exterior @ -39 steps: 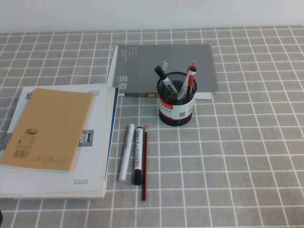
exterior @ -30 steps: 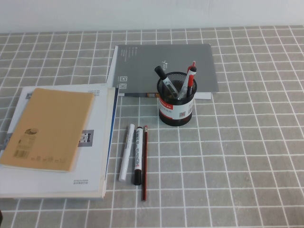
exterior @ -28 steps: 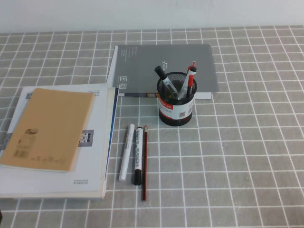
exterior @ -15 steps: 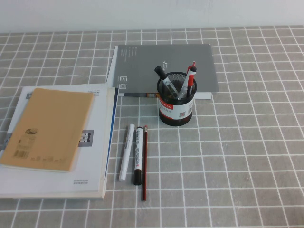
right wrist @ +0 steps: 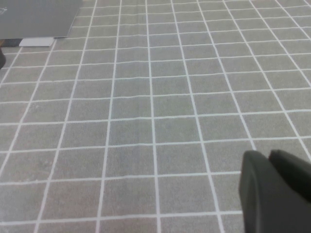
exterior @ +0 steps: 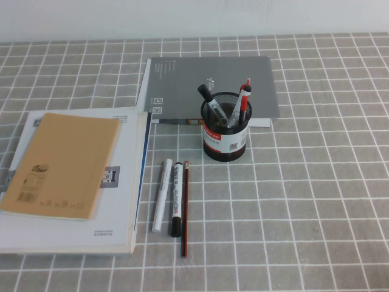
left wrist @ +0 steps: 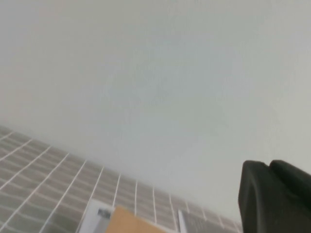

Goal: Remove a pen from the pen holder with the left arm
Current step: 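Take a marker out of the pen holder and lay it on the table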

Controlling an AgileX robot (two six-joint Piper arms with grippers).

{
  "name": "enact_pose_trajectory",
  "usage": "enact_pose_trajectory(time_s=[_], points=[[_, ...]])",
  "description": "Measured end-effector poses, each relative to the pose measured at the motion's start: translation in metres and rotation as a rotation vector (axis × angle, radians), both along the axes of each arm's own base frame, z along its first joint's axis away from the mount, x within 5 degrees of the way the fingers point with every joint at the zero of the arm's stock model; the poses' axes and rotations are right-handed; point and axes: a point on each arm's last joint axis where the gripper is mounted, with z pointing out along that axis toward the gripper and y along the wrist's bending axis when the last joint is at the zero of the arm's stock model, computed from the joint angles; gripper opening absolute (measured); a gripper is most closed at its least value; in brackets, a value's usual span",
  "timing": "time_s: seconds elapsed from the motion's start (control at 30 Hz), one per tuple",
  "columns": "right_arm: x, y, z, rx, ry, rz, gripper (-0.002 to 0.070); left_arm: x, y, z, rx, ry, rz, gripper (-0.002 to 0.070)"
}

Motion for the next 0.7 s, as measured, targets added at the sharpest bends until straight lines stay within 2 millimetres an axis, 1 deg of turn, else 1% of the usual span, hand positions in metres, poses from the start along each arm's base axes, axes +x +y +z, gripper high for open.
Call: enact_pose_trajectory(time_s=[0.13, 0.2, 0.27, 0.43, 0.53, 0.6, 0.67, 0.7], points=[[0.0, 0.0, 0.0, 0.0, 0.0, 0.0, -0.0013, -0.001, 0.001, 0.003, -0.016, -0.034, 0.004, -0.0002], [0.0, 0.0, 0.0, 0.0, 0.0, 0.0, -0.0013, -0.001, 0.001, 0.004, -0.055, -0.049, -0.003, -0.0002], [0.0, 0.0, 0.0, 0.0, 0.0, 0.0, -0.0013, -0.001, 0.001, 0.005, -0.102, -0.052, -0.014, -0.0002], [0.0, 0.0, 0.0, 0.0, 0.0, 0.0, -0.0013, -0.001, 0.001, 0.004, -0.143, -0.043, -0.026, -0.0002], [0.0, 0.0, 0.0, 0.0, 0.0, 0.0, -0.0013, 0.0, 0.0, 0.0, -0.136, 0.01, -0.033, -0.0002], [0.0, 0.0, 0.0, 0.0, 0.0, 0.0, -0.0013, 0.003, -0.002, 0.002, -0.093, 0.092, -0.04, -0.0002], [0.0, 0.0, 0.0, 0.0, 0.0, 0.0, -0.0013, 0.005, -0.003, 0.012, -0.05, 0.159, -0.043, -0.0002], [0.0, 0.0, 0.0, 0.0, 0.0, 0.0, -0.0013, 0.008, -0.004, 0.022, -0.015, 0.199, -0.042, -0.0002]])
